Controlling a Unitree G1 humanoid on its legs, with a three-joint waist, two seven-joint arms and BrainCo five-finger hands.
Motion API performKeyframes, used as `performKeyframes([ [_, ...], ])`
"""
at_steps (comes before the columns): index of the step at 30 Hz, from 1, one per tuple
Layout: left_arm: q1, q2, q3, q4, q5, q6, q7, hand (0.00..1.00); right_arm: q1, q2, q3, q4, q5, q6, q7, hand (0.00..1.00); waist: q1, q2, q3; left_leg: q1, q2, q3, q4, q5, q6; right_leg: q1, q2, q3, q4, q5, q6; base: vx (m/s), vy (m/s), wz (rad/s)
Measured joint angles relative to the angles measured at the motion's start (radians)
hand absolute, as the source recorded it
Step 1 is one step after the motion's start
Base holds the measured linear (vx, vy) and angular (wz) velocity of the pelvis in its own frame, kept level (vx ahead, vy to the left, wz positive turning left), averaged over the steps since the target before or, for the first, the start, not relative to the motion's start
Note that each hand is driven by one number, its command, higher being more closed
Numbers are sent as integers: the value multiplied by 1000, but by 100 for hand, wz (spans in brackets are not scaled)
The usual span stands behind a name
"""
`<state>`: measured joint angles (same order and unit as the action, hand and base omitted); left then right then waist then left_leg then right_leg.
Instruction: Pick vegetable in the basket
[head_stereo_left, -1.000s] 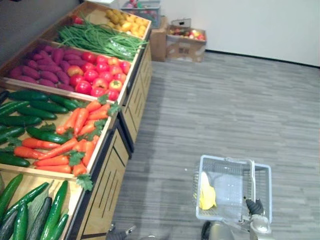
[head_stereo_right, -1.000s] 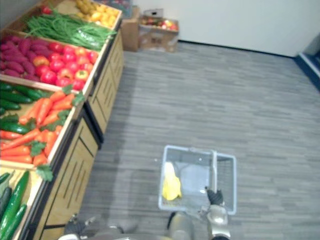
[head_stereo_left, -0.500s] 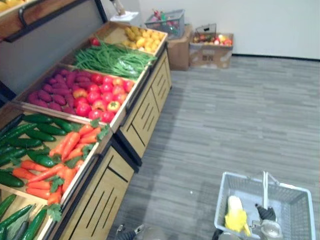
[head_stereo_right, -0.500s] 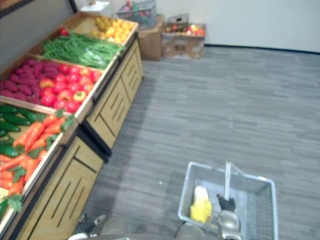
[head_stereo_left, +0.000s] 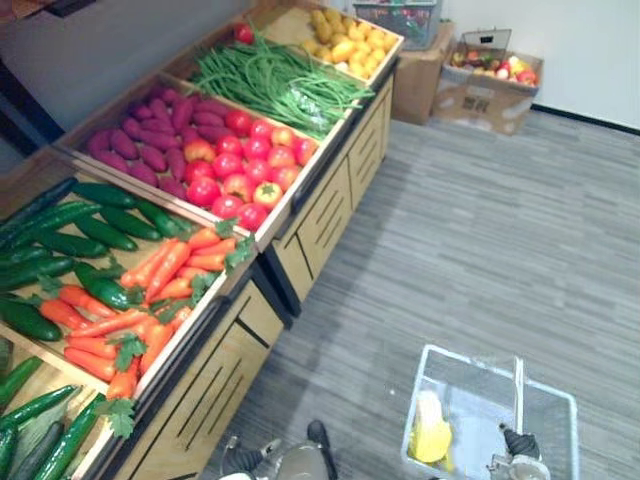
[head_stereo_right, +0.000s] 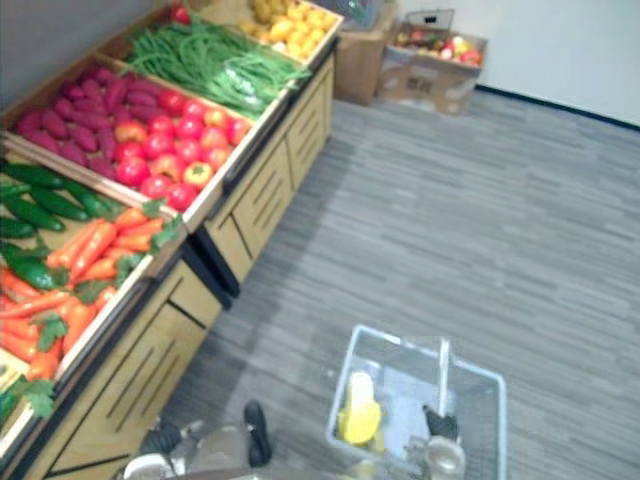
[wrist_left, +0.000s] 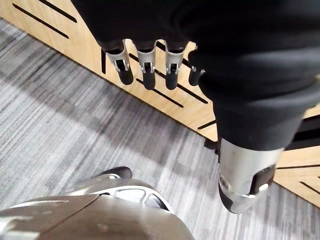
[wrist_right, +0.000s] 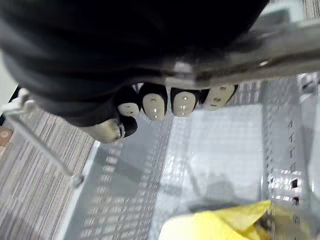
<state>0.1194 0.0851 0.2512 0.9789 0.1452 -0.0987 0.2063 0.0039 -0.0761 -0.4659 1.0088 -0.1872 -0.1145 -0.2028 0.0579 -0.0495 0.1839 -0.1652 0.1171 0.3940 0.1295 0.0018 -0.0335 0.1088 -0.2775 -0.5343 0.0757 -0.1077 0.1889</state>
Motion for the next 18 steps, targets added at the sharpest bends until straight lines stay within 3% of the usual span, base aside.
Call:
performKeyframes([
  [2, 1, 2, 1, 8, 3, 1, 6, 0, -1, -16, -4, 16, -1, 0, 0, 100, -4, -10, 0, 15, -38, -10, -29, -12, 18, 0, -39, -21, 49, -23, 16, 5, 62, 44],
  [4, 12, -2, -21, 5, 9, 3, 11, 0, -2, -49, -6, 35, -1, 1, -2, 100, -6, 2, -5, 26, -54, -56, -41, -21, 20, -55, -98, -6, 294, -15, 6, 23, 138, 81],
  [5, 17, 7, -22, -2, 13, 2, 11, 0, -10, -53, -5, 34, -2, 1, -6, 100, -3, -13, -9, 35, -63, -96, -41, -24, 26, -117, -136, 46, 468, 39, -18, 67, 137, 89],
  [6, 22, 12, -22, -8, 13, 2, 11, 0, -11, -52, -2, 33, -2, 1, -5, 100, 0, -22, -11, 43, -65, -119, -40, -25, 31, -153, -142, 91, 546, 92, -29, 171, 164, 107],
  [7, 37, 27, -27, -26, 12, 4, 11, 0, -11, -41, 6, 33, -1, -1, -6, 100, 0, -23, -14, 60, -58, -177, -43, -25, 43, -222, -130, 195, 672, 208, -12, 224, 103, 116],
  [9, 52, 54, -25, -33, 11, 5, 12, 0, -19, -13, 11, 39, 0, -11, -6, 100, 0, -52, -12, 66, -54, -266, -56, -25, 55, -294, -72, 277, 772, 98, 4, 238, 33, 128],
  [11, 52, 56, -15, -30, 2, 14, 13, 0, -1, -8, 6, 31, 0, -20, -11, 100, 1, -55, -9, 92, -59, -375, -58, -32, 64, -320, -23, 268, 705, 14, -16, 244, 0, 137],
  [14, 42, 22, 34, -24, -10, 14, 13, 0, 26, -2, 0, -3, 2, -20, -13, 100, 6, -33, -7, 117, -60, -475, -57, -59, 54, -316, 28, 333, 446, 14, -18, 172, -59, 118],
  [18, 3, -9, 105, -21, -9, 14, 15, 0, 29, 18, -19, -14, 1, -20, -8, 100, 14, -28, -11, 115, -53, -581, -53, -86, 21, -314, 34, 380, 214, 21, -22, 195, -231, 102],
])
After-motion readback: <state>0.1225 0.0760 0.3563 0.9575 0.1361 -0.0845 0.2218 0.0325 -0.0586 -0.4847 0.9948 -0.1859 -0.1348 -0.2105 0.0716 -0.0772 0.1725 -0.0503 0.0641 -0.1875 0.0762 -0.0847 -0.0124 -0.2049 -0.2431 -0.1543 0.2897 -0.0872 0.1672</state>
